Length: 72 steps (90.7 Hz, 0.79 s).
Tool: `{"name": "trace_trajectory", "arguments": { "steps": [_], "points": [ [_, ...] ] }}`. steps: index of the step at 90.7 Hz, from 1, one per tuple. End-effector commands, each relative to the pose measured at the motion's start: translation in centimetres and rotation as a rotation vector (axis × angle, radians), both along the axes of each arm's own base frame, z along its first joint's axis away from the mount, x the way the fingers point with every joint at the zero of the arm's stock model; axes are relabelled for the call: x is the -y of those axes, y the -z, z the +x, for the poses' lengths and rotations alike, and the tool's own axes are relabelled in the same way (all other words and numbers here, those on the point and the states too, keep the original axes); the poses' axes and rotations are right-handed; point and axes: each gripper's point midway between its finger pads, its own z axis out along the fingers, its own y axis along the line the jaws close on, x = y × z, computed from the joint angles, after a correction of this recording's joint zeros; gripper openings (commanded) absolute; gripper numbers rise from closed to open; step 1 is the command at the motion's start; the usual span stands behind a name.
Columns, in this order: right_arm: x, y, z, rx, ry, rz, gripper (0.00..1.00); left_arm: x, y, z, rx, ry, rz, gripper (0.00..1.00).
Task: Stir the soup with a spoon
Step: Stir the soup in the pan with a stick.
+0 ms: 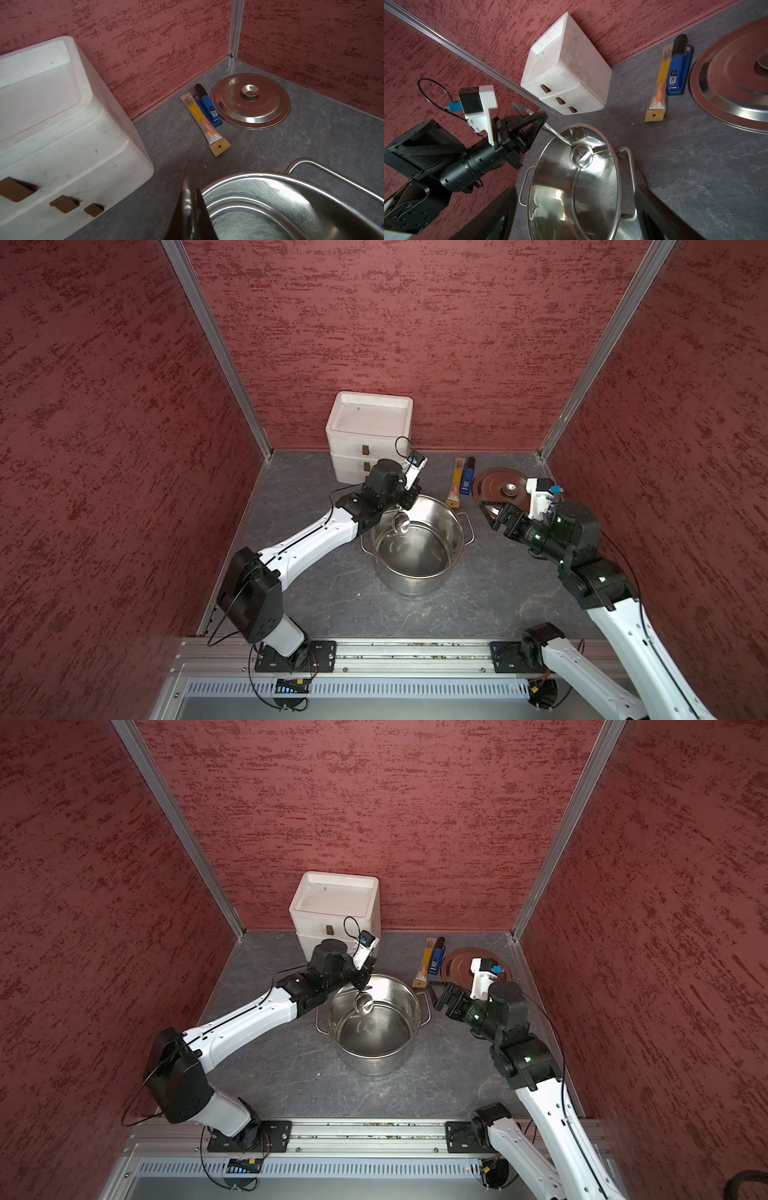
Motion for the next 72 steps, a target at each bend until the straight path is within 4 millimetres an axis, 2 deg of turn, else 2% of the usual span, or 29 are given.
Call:
{"name": "trace_trajectory", "arguments": {
  "steps": [1, 23, 35, 48, 62, 72],
  "points": [
    [0.5, -1.6, -0.3, 0.035, 0.026, -0.001, 0.93, 3.8, -1.8, -1.4, 0.054, 0.144, -0.027, 0.0],
    [0.6, -1.5, -0.2, 0.034, 0.029, -0.002, 0.92, 9.6, -2.7, -6.5, 0.083, 0.353, -0.066, 0.0],
    [0.3, -1.3, -0.1, 0.029, 0.019, 0.001, 0.93, 11.3, -3.2, -9.6, 0.088, 0.443, -0.083, 0.0],
    [0.1, -1.1, 0.0, 0.028, 0.011, 0.008, 0.92, 11.3, -3.2, -13.5, 0.069, 0.514, -0.095, 0.0],
    [0.1, -0.4, -0.1, 0.017, 0.01, 0.019, 0.93, 9.9, -2.3, -18.0, 0.026, 0.594, -0.095, 0.0],
    [-0.1, 0.0, -0.1, 0.009, 0.003, 0.027, 0.92, 8.0, -1.0, -19.3, -0.005, 0.555, -0.067, 0.0]
  ]
}}
